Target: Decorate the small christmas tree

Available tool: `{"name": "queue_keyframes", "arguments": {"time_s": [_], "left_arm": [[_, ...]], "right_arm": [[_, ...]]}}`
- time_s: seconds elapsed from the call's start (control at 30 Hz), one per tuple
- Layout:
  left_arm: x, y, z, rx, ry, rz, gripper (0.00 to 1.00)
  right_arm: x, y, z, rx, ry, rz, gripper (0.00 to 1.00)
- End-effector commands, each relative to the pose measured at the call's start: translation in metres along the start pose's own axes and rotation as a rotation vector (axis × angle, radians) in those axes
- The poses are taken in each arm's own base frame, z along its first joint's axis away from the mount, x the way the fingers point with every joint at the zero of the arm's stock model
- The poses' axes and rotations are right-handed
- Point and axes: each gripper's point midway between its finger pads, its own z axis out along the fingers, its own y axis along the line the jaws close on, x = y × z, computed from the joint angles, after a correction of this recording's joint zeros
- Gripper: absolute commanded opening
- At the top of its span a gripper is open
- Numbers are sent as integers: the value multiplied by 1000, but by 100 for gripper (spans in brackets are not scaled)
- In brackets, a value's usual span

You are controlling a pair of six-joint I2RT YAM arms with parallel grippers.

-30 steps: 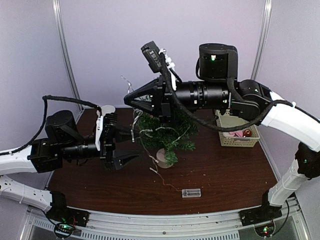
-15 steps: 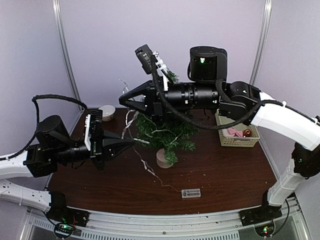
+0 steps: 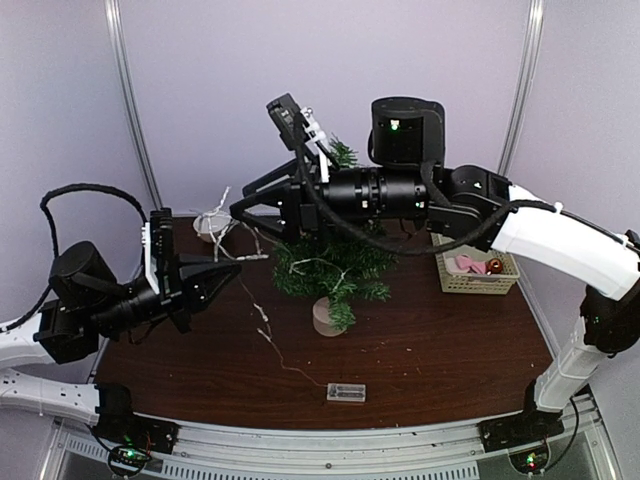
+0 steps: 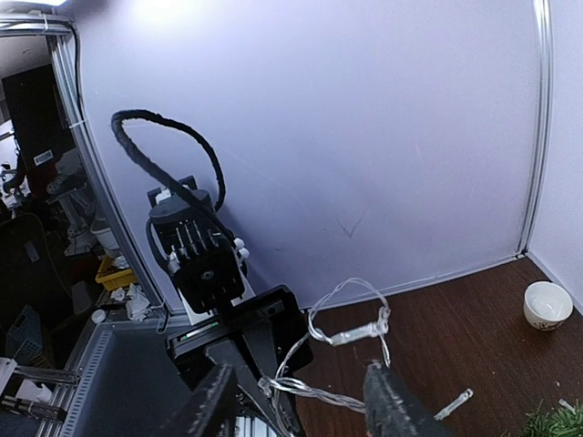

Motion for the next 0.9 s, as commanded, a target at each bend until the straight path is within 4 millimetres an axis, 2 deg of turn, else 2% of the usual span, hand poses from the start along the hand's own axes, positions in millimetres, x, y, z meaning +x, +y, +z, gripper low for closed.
{"name": "queue_keyframes", "arguments": {"time_s": [0.0,0.13,0.33,0.43,0.6,0.73,0.87], "left_arm": [[-13,17,11,-100,-8,-30,0],[-14,37,15,-214,6,-62,0],[-33,63,6,-355,-16,-116,0],[-43,65,3,-365,-33,-130,0],[-47,67,4,-379,-39,-165,0],[-51,68,4,-386,-50,-190,0],[-55,68,3,-384,-63,-208,0]], "right_arm": [[-6,0,-15,24,-9,-7,59],[-2,-2,-35,70,7,-15,75],[10,-5,-68,154,29,-27,82],[30,-11,-80,200,66,-32,87],[76,-17,-88,230,137,-16,80],[122,-22,-87,258,187,1,68],[156,-23,-81,276,207,-2,61]]}}
